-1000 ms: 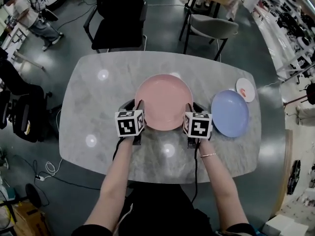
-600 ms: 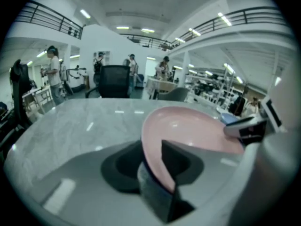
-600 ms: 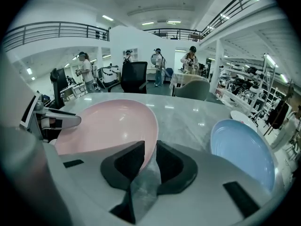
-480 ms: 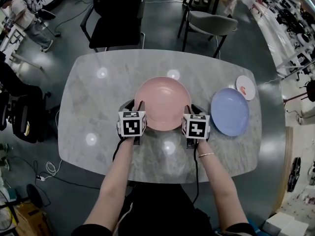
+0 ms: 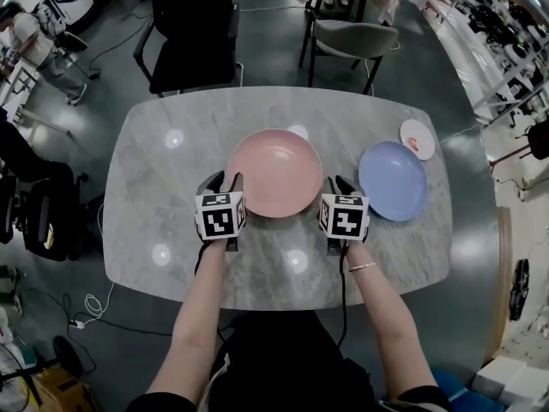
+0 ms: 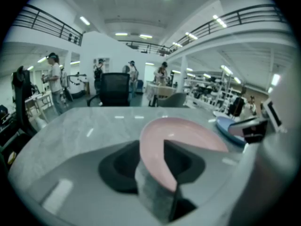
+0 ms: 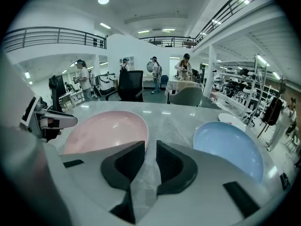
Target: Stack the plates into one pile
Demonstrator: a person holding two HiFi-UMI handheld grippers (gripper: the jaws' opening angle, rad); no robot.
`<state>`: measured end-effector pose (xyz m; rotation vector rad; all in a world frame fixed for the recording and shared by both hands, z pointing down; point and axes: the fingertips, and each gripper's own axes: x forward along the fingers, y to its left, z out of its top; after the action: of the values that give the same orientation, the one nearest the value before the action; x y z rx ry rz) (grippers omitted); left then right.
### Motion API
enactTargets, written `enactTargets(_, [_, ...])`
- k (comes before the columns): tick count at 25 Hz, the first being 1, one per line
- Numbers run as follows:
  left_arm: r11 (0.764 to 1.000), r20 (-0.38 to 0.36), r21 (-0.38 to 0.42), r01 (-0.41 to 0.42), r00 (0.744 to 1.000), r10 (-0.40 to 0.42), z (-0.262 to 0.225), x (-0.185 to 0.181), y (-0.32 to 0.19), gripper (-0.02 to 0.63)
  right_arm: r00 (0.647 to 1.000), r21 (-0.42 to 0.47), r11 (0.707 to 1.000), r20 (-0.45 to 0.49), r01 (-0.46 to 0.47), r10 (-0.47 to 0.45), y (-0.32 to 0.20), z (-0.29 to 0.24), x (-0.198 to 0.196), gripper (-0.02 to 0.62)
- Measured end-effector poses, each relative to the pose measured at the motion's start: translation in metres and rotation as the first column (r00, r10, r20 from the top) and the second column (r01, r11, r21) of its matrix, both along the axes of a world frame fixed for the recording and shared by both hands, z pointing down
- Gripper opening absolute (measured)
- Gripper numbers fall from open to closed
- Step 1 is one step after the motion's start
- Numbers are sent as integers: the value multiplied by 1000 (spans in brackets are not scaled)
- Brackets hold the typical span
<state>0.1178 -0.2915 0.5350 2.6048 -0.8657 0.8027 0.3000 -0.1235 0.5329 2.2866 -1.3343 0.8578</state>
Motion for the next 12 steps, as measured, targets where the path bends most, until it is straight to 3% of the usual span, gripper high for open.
enactTargets(5, [993, -84, 0, -121, 989, 121, -24, 36, 39, 160, 996, 65, 995, -41, -75, 78, 39, -25, 3, 66])
enactTargets(12, [955, -141, -7, -297, 945, 294, -40, 112, 106, 160, 960, 93, 960, -76, -263, 270, 130, -37, 48, 60])
